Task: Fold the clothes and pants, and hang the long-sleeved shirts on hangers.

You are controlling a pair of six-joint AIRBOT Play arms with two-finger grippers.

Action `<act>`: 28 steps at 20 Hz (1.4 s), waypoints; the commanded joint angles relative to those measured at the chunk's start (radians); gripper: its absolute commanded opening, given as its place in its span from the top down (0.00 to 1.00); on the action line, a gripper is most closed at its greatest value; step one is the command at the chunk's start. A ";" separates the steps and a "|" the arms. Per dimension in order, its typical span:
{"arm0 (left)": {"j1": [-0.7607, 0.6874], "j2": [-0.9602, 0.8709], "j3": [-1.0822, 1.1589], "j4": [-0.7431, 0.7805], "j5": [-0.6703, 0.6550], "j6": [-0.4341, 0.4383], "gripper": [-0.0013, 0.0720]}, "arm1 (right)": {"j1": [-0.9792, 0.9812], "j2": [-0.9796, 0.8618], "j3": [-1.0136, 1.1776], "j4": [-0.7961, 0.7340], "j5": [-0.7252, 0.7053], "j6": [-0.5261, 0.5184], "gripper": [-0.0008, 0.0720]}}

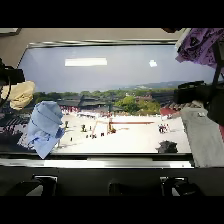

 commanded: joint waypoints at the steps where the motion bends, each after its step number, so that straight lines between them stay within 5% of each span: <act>1: 0.000 0.000 0.001 0.000 0.000 0.000 0.95 | -0.001 0.001 0.001 -0.001 0.000 0.000 0.94; 26: 0.000 0.000 0.001 -0.010 0.128 -0.001 0.95 | -0.001 0.001 0.001 -0.001 0.035 0.001 0.94; 27: 0.000 0.000 0.001 -0.018 0.093 -0.011 0.84 | -0.001 0.001 0.001 -0.001 0.037 0.001 0.94; 28: 0.001 -0.002 0.000 -0.016 0.060 -0.059 0.47 | -0.001 0.001 0.001 -0.001 0.036 0.001 0.94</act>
